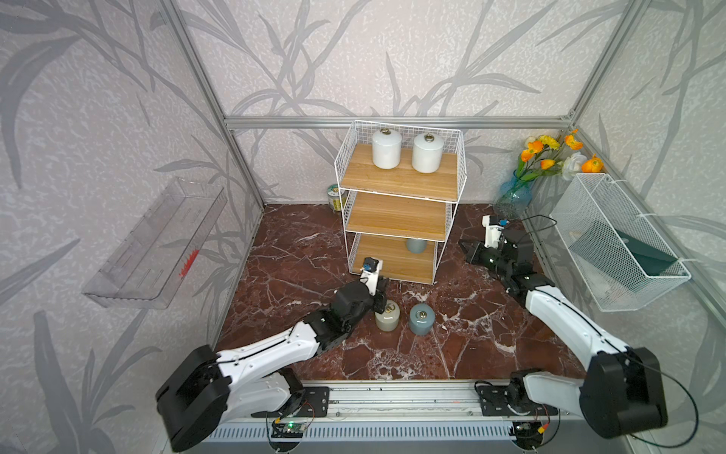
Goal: Remove the tea canisters from the shelf
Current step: Move the shelf to the center of the board.
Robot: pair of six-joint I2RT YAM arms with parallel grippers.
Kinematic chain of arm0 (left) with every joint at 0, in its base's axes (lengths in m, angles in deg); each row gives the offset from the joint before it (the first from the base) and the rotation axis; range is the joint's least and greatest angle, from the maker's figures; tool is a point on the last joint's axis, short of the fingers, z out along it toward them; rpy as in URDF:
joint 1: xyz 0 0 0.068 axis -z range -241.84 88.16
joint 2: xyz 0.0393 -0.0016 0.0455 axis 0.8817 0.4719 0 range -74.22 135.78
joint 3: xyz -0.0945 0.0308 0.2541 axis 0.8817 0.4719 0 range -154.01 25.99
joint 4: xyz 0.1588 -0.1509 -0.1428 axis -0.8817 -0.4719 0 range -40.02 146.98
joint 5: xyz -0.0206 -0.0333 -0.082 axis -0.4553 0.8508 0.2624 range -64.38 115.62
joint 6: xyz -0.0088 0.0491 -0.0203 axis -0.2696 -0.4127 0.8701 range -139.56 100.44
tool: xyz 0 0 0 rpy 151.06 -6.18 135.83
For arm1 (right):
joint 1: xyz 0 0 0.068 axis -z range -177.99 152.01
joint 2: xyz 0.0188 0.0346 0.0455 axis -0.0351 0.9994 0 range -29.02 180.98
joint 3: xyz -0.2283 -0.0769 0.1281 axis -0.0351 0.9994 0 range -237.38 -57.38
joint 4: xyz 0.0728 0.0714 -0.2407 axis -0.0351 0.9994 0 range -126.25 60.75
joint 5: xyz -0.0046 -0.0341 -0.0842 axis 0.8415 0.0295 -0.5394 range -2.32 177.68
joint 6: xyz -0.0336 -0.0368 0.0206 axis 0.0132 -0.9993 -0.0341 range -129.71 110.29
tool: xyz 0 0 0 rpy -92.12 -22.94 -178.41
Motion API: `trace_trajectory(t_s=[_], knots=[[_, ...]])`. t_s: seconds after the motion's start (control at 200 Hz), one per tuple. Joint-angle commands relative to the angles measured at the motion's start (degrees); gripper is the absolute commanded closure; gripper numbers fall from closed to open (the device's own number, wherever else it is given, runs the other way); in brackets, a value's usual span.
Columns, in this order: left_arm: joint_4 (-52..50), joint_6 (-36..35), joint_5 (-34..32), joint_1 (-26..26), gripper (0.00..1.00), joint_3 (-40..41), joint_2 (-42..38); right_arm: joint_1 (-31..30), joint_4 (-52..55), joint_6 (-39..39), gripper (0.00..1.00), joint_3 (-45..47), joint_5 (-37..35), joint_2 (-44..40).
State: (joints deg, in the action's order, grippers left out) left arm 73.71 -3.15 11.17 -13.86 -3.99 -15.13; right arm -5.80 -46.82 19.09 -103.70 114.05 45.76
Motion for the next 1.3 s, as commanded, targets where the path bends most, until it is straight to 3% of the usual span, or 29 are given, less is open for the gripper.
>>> trace_trajectory(t_s=[0.0, 0.13, 0.265, 0.37, 0.785, 1.3], knots=[[-6.9, 2.3, -11.0, -0.9, 0.75, 2.7, -8.8, 1.1, -5.5, 3.0, 1.0, -3.9, 11.6, 5.8], [-14.8, 0.8, -12.2, -2.0, 0.68, 3.6, -17.2, 1.7, -7.9, 4.0, 1.0, -8.9, 19.8, 14.3], [-18.8, 3.5, -12.4, -2.9, 0.36, 5.2, -22.9, 1.9, -12.0, 7.0, 1.0, -12.8, 20.9, 22.0], [-20.3, 5.6, -11.4, -3.5, 0.26, 6.2, -24.9, 1.8, -11.6, 6.5, 1.0, -16.2, 18.9, 26.6], [-19.7, 9.3, -7.1, -6.3, 0.23, 5.6, -17.0, -3.7, 3.5, -7.4, 1.0, -29.0, 7.1, 34.3], [-20.3, 10.3, -3.9, -8.9, 0.22, 5.6, -17.3, -6.0, -5.3, -5.0, 1.0, -29.8, 0.3, 40.0]])
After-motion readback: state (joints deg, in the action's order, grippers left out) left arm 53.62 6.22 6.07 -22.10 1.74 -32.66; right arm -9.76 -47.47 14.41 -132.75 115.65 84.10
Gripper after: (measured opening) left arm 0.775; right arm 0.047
